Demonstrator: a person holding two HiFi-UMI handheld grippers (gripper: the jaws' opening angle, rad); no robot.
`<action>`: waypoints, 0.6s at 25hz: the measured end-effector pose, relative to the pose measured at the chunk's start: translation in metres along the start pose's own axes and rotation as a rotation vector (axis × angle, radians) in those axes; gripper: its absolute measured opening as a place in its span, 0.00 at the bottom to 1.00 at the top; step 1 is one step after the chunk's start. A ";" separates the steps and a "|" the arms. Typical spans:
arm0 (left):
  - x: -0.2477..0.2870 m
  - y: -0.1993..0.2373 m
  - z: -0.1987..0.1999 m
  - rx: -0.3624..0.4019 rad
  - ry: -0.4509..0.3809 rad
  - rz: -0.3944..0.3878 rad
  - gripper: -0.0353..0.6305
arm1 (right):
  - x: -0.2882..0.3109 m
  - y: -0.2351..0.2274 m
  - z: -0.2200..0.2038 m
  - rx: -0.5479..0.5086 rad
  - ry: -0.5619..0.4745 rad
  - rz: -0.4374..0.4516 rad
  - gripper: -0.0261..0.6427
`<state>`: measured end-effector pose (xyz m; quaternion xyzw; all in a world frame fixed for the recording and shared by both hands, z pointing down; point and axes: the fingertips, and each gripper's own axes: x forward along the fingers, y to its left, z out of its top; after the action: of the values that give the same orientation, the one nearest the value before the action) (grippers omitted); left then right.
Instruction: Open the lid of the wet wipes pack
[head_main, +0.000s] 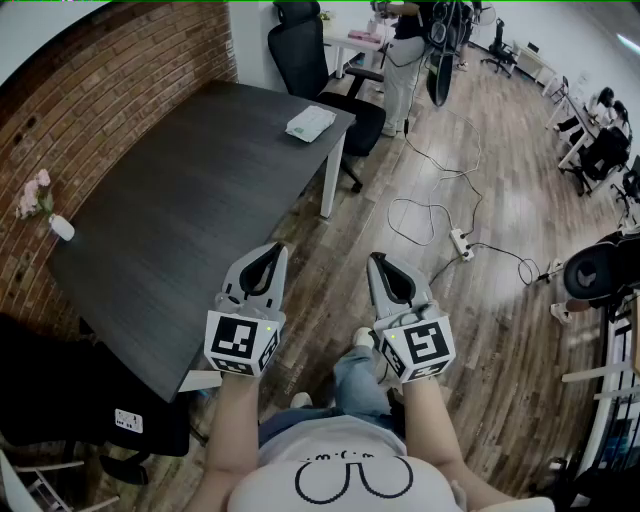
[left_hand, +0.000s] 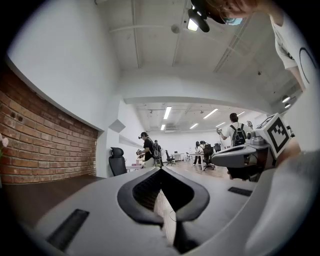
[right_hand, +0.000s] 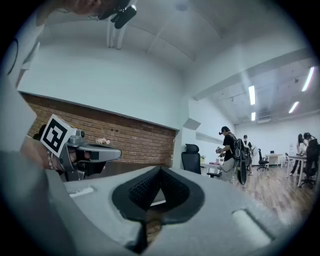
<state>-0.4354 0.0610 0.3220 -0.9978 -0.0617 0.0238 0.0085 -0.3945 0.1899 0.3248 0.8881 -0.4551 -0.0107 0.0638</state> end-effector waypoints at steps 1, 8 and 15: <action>0.008 0.000 -0.002 0.000 0.002 0.001 0.05 | 0.004 -0.007 -0.001 0.002 -0.003 0.002 0.03; 0.081 0.002 -0.013 0.006 0.017 0.021 0.05 | 0.044 -0.073 -0.016 0.022 -0.014 0.025 0.03; 0.185 0.006 -0.011 0.010 0.014 0.055 0.05 | 0.104 -0.162 -0.014 0.015 -0.035 0.074 0.03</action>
<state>-0.2511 0.0775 0.3241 -0.9992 -0.0342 0.0172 0.0132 -0.2014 0.2006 0.3226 0.8707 -0.4889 -0.0203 0.0496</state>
